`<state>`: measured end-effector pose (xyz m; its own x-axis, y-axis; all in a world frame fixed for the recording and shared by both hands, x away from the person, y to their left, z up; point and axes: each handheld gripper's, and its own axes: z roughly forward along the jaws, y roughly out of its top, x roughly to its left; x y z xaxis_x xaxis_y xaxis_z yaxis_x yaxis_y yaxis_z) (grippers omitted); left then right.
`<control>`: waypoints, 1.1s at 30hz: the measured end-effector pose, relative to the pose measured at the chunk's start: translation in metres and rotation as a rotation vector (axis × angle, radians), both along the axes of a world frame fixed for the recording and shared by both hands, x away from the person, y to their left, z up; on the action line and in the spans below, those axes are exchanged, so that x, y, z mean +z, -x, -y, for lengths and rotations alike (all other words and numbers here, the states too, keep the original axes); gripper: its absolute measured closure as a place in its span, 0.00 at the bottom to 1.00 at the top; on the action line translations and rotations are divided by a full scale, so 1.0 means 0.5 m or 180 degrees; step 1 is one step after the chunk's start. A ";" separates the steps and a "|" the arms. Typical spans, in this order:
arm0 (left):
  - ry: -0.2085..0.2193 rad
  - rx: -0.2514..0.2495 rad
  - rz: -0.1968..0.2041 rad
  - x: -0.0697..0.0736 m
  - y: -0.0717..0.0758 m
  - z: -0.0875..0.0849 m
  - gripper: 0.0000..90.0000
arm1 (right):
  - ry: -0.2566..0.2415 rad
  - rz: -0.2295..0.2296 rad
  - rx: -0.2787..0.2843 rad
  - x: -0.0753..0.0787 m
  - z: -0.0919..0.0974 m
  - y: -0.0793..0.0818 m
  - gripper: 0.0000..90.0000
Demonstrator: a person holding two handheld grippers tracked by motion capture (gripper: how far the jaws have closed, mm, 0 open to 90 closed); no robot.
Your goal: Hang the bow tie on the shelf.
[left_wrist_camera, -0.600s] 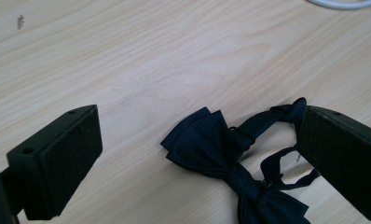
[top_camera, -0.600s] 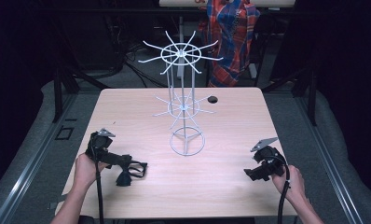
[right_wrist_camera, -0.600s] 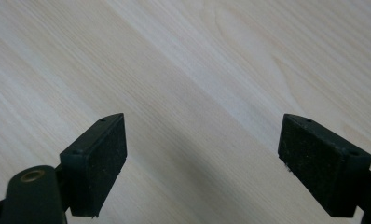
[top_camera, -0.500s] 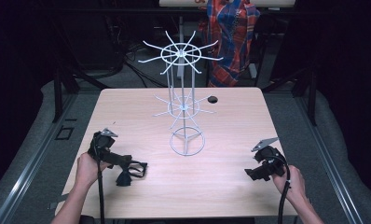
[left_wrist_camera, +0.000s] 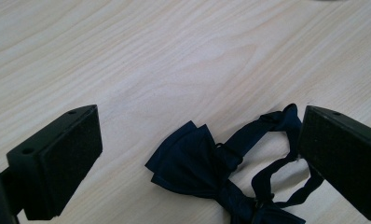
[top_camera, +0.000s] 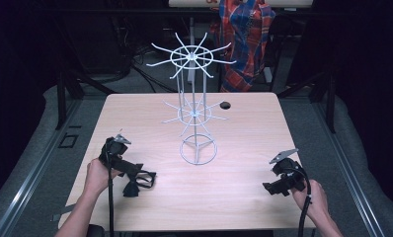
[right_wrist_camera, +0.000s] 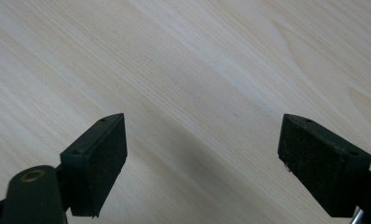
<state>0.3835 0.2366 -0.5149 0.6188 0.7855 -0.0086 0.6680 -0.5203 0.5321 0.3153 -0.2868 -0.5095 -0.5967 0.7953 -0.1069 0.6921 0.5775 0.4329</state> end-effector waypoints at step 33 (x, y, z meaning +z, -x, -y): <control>-0.0385 -0.0675 -0.0326 -0.043 0.003 0.068 0.49 | -0.0178 -0.0170 -0.0022 -0.008 -0.010 -0.008 0.17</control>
